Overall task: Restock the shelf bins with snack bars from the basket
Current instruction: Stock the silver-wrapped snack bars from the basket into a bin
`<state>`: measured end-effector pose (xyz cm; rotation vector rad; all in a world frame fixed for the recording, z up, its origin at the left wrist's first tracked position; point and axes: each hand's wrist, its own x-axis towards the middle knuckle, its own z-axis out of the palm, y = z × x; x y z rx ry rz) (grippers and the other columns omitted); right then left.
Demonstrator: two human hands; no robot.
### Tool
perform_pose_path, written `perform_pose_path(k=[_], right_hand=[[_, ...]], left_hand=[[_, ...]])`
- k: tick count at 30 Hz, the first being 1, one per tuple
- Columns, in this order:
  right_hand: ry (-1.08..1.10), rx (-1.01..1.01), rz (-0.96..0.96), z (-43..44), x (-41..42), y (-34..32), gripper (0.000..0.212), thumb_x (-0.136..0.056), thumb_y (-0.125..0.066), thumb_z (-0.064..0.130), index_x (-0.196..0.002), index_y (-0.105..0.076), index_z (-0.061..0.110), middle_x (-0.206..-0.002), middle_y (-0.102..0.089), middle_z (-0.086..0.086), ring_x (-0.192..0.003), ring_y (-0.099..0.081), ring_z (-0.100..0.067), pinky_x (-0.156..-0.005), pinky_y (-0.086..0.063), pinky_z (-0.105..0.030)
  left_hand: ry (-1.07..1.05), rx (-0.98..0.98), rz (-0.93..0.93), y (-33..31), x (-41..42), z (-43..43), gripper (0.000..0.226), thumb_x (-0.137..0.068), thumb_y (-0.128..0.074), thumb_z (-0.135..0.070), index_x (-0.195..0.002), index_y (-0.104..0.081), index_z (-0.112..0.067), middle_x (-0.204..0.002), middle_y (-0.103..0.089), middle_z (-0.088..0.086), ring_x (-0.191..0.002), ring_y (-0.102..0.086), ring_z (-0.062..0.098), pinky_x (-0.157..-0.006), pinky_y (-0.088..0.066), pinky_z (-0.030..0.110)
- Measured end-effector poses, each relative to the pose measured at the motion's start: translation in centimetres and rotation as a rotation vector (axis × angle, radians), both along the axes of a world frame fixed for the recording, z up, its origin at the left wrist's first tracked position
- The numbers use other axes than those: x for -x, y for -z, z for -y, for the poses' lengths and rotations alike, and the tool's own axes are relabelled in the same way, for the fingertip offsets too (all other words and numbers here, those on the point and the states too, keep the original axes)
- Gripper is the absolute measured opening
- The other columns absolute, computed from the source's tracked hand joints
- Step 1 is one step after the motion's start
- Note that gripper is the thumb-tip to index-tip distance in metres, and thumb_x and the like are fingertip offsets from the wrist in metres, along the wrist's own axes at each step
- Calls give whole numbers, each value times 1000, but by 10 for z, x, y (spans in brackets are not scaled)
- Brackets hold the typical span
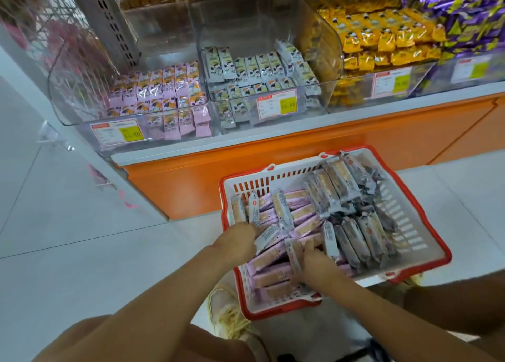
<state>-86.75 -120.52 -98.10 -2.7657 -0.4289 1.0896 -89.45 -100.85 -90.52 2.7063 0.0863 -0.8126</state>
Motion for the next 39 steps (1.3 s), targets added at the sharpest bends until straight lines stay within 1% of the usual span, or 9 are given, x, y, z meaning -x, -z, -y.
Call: perform_pose_path(k=[4,7,11,17,23,27,29,34,39], right_hand=[[145,-99,-74,3,-9,-2,80,-81,-75,29,-135,-24,0,-116,-60,-15,-104,-62,-28,-75,-49,-34],[361,-266,-177,12,-17,-9,57,-85,-70,33,-124,-38,6,-104,-62,-7,-86,-60,-19,-67,-45,-27],[787,-709,-580,24,-30,-41,14,-91,-54,15,-98,-54,3,-82,-61,-8,-69,-58,-17,-67,-47,-32],[961,-1216,-915,35,-45,-79,23,-92,-42,7,-107,-58,1,-94,-68,-13,-72,-66,-23,-60,-56,-31],[1023,-1314,-804,42,-58,-79,38,-93,-51,14,-128,-51,-1,-109,-63,-16,-91,-67,-30,-83,-56,-40],[934,-1241,-496,44,-64,-95,35,-97,-51,14,-131,-55,16,-122,-62,-13,-105,-63,-30,-92,-52,-42],[811,-1159,-313,41,-63,-111,36,-98,-51,17,-125,-57,40,-129,-59,-4,-111,-60,-25,-98,-47,-42],[513,-1170,-157,30,-53,-151,39,-99,-48,13,-123,-55,42,-115,-55,33,-107,-52,17,-82,-43,-7],[337,-1220,-21,17,-46,-174,39,-101,-45,18,-137,-49,33,-131,-57,17,-120,-52,2,-99,-43,-21]], left_hand=[[-39,-8,-60,24,-1,9,37,-91,-51,-7,-127,-49,-1,-114,-59,18,-99,-59,26,-78,-48,30],[-51,-4,-52,41,-8,16,41,-90,-56,-15,-131,-50,-11,-105,-62,12,-102,-61,27,-77,-49,31],[-167,5,-18,56,-17,22,49,-87,-64,-36,-132,-51,-20,-101,-66,6,-91,-63,22,-72,-52,31],[-297,-62,30,69,-25,26,35,-93,-52,-43,-105,-57,-11,-96,-67,8,-86,-63,24,-65,-48,30],[-373,130,-151,41,-42,14,33,-92,-59,-32,-64,-54,-14,-61,-53,1,-57,-52,13,-54,-40,20],[-905,1010,-253,-12,-45,12,25,-95,-54,-19,-72,-50,-10,-53,-47,1,-49,-52,13,-63,-52,26],[-985,1215,-239,-35,-44,16,14,-94,-56,-16,-83,-49,-11,-63,-50,1,-55,-58,11,-64,-55,25],[-1018,1376,-119,-83,-37,29,20,-83,-63,-7,-102,-56,-5,-98,-62,14,-85,-67,23,-62,-58,26],[-786,1352,21,-122,-32,24,40,-74,-66,-11,-113,-60,-5,-108,-70,14,-99,-69,25,-81,-57,28]])
